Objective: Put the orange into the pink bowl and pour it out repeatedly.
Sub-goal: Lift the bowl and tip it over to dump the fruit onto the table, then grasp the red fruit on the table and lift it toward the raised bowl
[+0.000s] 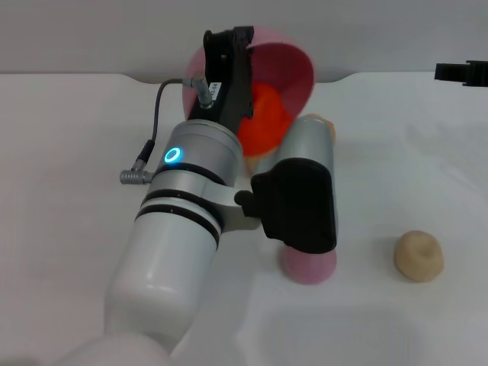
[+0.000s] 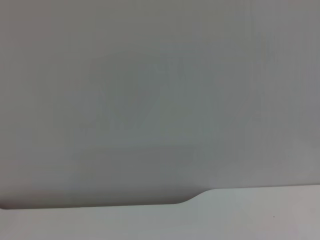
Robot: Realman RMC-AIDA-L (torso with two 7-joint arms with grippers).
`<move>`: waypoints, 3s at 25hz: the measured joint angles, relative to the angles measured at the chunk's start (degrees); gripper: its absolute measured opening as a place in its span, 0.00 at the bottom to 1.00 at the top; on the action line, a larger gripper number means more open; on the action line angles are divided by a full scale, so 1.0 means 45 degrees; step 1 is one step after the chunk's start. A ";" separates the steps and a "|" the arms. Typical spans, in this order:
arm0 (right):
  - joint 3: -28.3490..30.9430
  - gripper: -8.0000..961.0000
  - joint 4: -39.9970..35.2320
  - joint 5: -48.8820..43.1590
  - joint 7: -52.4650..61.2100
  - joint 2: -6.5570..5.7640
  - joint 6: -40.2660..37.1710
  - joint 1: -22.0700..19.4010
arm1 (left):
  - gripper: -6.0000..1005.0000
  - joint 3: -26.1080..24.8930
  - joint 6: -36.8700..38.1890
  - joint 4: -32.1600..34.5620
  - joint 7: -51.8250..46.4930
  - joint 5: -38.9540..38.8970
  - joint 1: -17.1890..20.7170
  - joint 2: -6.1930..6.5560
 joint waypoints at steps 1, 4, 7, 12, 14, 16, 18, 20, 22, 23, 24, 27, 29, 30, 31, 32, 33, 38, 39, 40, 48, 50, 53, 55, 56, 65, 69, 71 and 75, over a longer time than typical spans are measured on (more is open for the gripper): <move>0.0000 0.62 0.0000 0.0000 0.0000 0.0000 0.0000 0.0000 | 0.05 0.0000 0.0000 0.0000 0.0000 0.0000 0.0000 0.0000; -0.0010 0.62 0.0000 0.0000 0.0000 -0.0004 0.0008 0.0042 | 0.05 -0.0030 0.0055 -0.0035 -0.0008 0.0086 0.0006 0.0014; -0.0022 0.62 0.0020 0.0000 0.0000 -0.0008 0.0030 0.0065 | 0.05 0.0066 0.0082 -0.0296 -0.0043 0.0680 0.0008 0.0025; -0.0021 0.62 0.0044 0.0000 0.0000 -0.0008 0.0037 0.0102 | 0.05 0.0105 0.0086 -0.0409 -0.0306 0.1412 0.0139 0.0024; -0.0021 0.62 0.0068 0.0000 0.0000 -0.0010 0.0038 0.0126 | 0.05 0.0118 0.0092 -0.0436 -0.0344 0.1621 0.0167 0.0022; -0.0021 0.62 0.0094 0.0000 0.0000 -0.0018 0.0043 0.0145 | 0.05 0.0162 0.0093 -0.0473 -0.0407 0.1874 0.0188 0.0020; -0.0020 0.62 0.0098 0.0000 0.0000 -0.0027 0.0084 0.0155 | 0.05 0.0207 0.0156 -0.0525 -0.0436 0.2024 0.0210 0.0023; -0.0020 0.62 0.0098 0.0000 0.0000 -0.0027 0.0140 0.0155 | 0.05 0.0215 0.0221 -0.0566 -0.0426 0.2034 0.0220 0.0028; -0.0020 0.62 0.0098 0.0000 0.0000 -0.0031 0.0160 0.0155 | 0.05 0.0242 0.0444 -0.0695 -0.0398 0.2048 0.0266 0.0034; -0.0019 0.62 0.0098 0.0000 0.0000 -0.0037 0.0166 0.0157 | 0.05 0.0251 0.0522 -0.0723 -0.0406 0.2049 0.0282 0.0038; -0.0020 0.62 0.0098 0.0000 0.0000 -0.0041 0.0169 0.0164 | 0.05 0.0255 0.0623 -0.0753 -0.0430 0.2050 0.0300 0.0044; -0.0019 0.62 0.0097 0.0000 0.0000 -0.0046 0.0203 0.0205 | 0.05 0.0210 0.0878 -0.0876 -0.0461 0.2051 0.0378 0.0052; -0.0019 0.62 0.0097 0.0000 0.0000 -0.0046 0.0250 0.0246 | 0.05 0.0137 0.0894 -0.0912 -0.0564 0.2053 0.0421 0.0057; -0.0019 0.62 0.0097 0.0000 0.0000 -0.0047 0.0273 0.0276 | 0.05 0.0016 0.0867 -0.0827 -0.0783 0.2026 0.0434 0.0047; -0.0021 0.62 0.0096 0.0000 0.0000 -0.0047 0.0290 0.0302 | 0.05 -0.0128 0.0840 -0.0688 -0.1041 0.1938 0.0455 0.0036; -0.0026 0.62 0.0096 0.0001 0.0000 -0.0047 0.0303 0.0315 | 0.05 -0.0411 0.0807 -0.0341 -0.1414 0.1718 0.0482 0.0022; -0.0057 0.62 0.0096 0.0000 0.0000 -0.0047 0.0307 0.0324 | 0.05 -0.0625 0.0806 -0.0040 -0.1602 0.1301 0.0514 0.0010; -0.0326 0.62 0.0226 -0.0051 0.0000 -0.0050 0.0338 0.0407 | 0.05 -0.2482 0.0287 0.2314 -0.1610 -0.2881 0.0450 0.0036; -0.0412 0.62 0.0292 -0.0076 0.0001 -0.0061 0.0364 0.0452 | 0.05 -0.2902 0.0112 0.2731 -0.1385 -0.3910 0.0397 0.0058; -0.0586 0.62 0.0412 -0.0101 0.0000 -0.0087 0.0452 0.0583 | 0.05 -0.3461 -0.0162 0.3195 -0.0946 -0.5118 0.0327 0.0075; -0.1159 0.62 0.0606 -0.0140 -0.0017 -0.0085 0.0522 0.0922 | 0.05 -0.7728 -0.3501 0.4518 0.1397 -1.2292 -0.0679 0.0150; -0.1458 0.62 0.0696 -0.0142 -0.0027 -0.0084 0.0524 0.1050 | 0.05 -0.8366 -0.4024 0.4427 0.1607 -1.2753 -0.0785 0.0159; -0.2003 0.62 0.1140 -0.0149 -0.0064 -0.0071 0.0363 0.1382 | 0.05 -0.9389 -0.4924 0.4152 0.1910 -1.3102 -0.0920 0.0163; -0.2601 0.62 0.1902 -0.0111 -0.0080 -0.0035 -0.0149 0.1792 | 0.05 -0.9960 -0.5190 0.3778 0.2014 -1.3148 -0.1032 0.0171; -0.2601 0.62 0.1902 -0.0111 -0.0080 -0.0035 -0.0149 0.1792 | 0.05 -0.9960 -0.5190 0.3778 0.2014 -1.3148 -0.1032 0.0171; -0.4508 0.62 0.5134 0.1280 -0.0001 0.0011 -0.2048 0.3688 | 0.05 -1.0694 -0.5121 0.2314 0.2079 -1.3474 -0.1634 0.0176; -0.5300 0.62 0.5678 0.2144 -0.0067 0.0014 -0.2572 0.4051 | 0.05 -1.0705 -0.5075 0.2032 0.2065 -1.3500 -0.1808 0.0176; -0.5604 0.62 0.5767 0.2339 -0.0062 0.0021 -0.2590 0.4136 | 0.05 -1.0722 -0.5068 0.1870 0.2023 -1.3518 -0.1932 0.0176; -0.6294 0.62 0.5804 0.3025 -0.0015 0.0046 -0.2720 0.4046 | 0.05 -1.0741 -0.5030 0.1853 0.2002 -1.3530 -0.1961 0.0176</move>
